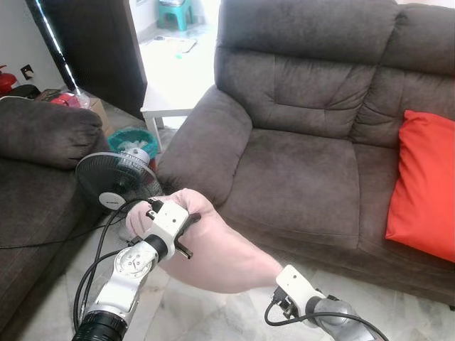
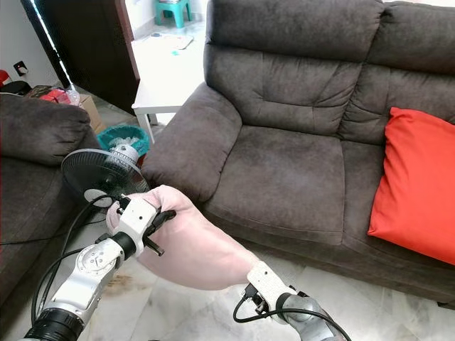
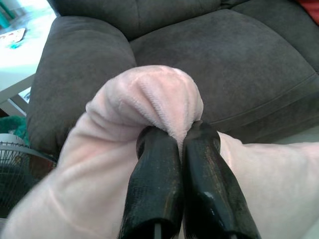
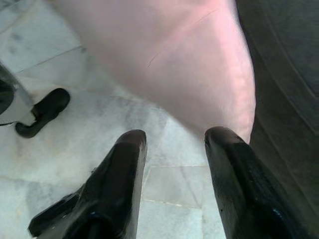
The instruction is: Move the pillow to the sofa from floor
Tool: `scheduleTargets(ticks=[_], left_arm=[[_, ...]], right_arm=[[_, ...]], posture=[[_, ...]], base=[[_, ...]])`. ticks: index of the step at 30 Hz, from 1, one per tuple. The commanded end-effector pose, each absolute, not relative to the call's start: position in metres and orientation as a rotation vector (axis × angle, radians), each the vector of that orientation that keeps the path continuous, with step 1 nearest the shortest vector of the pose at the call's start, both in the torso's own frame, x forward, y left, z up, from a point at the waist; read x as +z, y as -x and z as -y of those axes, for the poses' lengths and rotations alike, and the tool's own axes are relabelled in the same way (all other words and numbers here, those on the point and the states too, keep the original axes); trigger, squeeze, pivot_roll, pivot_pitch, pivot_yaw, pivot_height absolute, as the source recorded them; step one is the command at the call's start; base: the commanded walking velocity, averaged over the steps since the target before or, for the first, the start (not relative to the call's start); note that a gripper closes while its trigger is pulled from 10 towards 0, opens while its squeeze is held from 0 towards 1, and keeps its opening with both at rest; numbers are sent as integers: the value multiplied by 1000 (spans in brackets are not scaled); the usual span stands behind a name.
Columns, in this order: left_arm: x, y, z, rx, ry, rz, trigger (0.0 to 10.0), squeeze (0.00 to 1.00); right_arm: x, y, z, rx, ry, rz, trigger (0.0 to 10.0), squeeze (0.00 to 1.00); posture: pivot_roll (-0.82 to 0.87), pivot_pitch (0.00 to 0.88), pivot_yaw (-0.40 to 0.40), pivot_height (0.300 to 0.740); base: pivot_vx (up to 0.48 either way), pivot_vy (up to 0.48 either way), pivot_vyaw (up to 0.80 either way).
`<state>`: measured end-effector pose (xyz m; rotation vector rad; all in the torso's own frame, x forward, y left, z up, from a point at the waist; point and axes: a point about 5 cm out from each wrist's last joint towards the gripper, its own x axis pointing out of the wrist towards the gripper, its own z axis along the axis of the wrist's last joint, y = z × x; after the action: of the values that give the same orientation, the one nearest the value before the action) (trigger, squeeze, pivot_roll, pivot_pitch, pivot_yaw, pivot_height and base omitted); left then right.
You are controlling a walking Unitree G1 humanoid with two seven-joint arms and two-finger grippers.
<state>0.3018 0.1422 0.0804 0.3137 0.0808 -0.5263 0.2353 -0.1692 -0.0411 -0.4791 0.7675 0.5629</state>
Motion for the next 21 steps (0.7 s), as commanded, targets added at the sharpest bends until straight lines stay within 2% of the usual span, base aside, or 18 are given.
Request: scheduleTargets(ticks=[1,6,16,17,18,19,21], left_arm=[[102,-309,-137,-542,-335,19,10000,0],[101,-309,-136,-545,-335,17,10000,0],[101,-309,-132,-559,-333,22,10000,0],[102,-308,-131,-561,-332,24,10000,0],[102,-308,-131,-561,-332,24,10000,0],[102,-308,-130,-564,-331,25,10000,0],[102,-307,-129,-567,-330,26,10000,0]], right_arm=[[-42,-235,171,521,477,-756,10000,1000],[-43,-236,173,490,480,-760,10000,1000],[-51,-226,169,561,509,-826,10000,1000],[-53,-224,168,579,509,-835,10000,137],[-53,-224,168,579,509,-835,10000,137],[-55,-220,166,598,507,-853,10000,0],[-57,-218,165,607,505,-862,10000,0]], posture=[[99,40,-4,740],[101,34,-6,740],[96,31,-4,740],[97,27,-4,740],[97,27,-4,740],[99,25,-4,740],[100,24,-5,740]], base=[[0,0,0],[0,0,0],[0,0,0],[0,0,0],[0,0,0],[0,0,0],[0,0,0]])
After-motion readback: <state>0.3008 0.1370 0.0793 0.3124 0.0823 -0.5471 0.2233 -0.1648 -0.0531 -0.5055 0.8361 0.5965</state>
